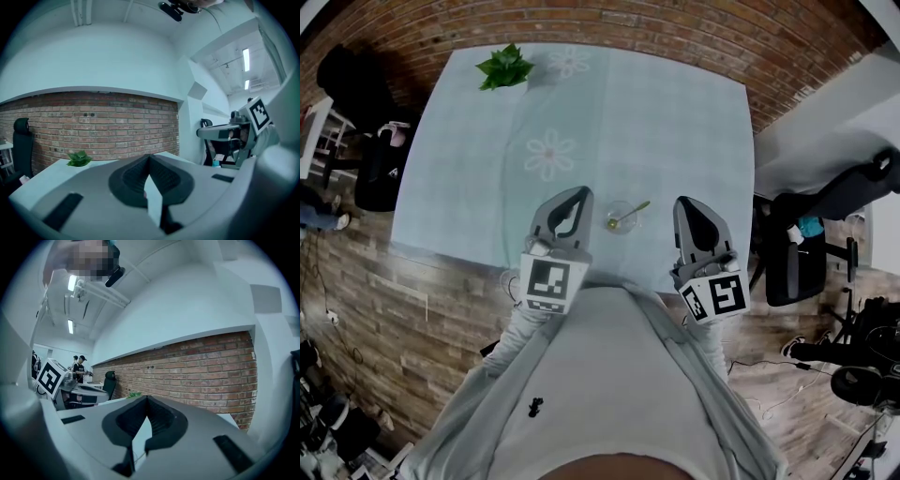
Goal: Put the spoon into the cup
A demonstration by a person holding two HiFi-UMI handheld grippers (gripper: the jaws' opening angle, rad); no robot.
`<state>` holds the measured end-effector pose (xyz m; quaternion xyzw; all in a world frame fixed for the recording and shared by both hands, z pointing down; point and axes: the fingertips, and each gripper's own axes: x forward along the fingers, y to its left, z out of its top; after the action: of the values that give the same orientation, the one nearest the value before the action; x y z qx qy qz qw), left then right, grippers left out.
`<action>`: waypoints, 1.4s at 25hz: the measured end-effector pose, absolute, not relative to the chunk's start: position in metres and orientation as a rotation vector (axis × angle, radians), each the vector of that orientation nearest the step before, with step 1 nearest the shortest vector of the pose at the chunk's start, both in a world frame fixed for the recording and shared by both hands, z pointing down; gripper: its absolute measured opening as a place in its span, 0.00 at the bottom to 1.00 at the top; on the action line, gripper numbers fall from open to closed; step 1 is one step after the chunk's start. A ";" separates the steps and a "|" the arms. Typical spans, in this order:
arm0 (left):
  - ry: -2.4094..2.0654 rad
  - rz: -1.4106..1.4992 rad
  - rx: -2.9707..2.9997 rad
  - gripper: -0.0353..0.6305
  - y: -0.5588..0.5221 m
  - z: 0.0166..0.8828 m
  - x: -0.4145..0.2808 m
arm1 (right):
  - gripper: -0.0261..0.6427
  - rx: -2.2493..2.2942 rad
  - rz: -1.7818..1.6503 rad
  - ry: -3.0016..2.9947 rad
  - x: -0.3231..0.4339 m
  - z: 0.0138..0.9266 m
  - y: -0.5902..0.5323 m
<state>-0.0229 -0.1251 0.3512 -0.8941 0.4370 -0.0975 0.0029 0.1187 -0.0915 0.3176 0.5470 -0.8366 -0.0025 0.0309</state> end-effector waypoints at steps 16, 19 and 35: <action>1.402 -0.322 -2.807 0.08 -0.130 0.357 -0.027 | 0.06 1.694 0.013 -2.540 0.121 0.323 -0.096; 1.404 -0.319 -2.807 0.08 -0.130 0.357 -0.028 | 0.06 1.699 0.009 -2.537 0.122 0.323 -0.095; 1.382 -0.327 -2.822 0.08 -0.127 0.360 -0.021 | 0.06 1.697 0.054 -2.523 0.127 0.333 -0.092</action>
<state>-0.0207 -0.1267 0.3596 -0.8932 0.4375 -0.1035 -0.0087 0.1271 -0.0917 0.3329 0.5573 -0.8286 0.0177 0.0502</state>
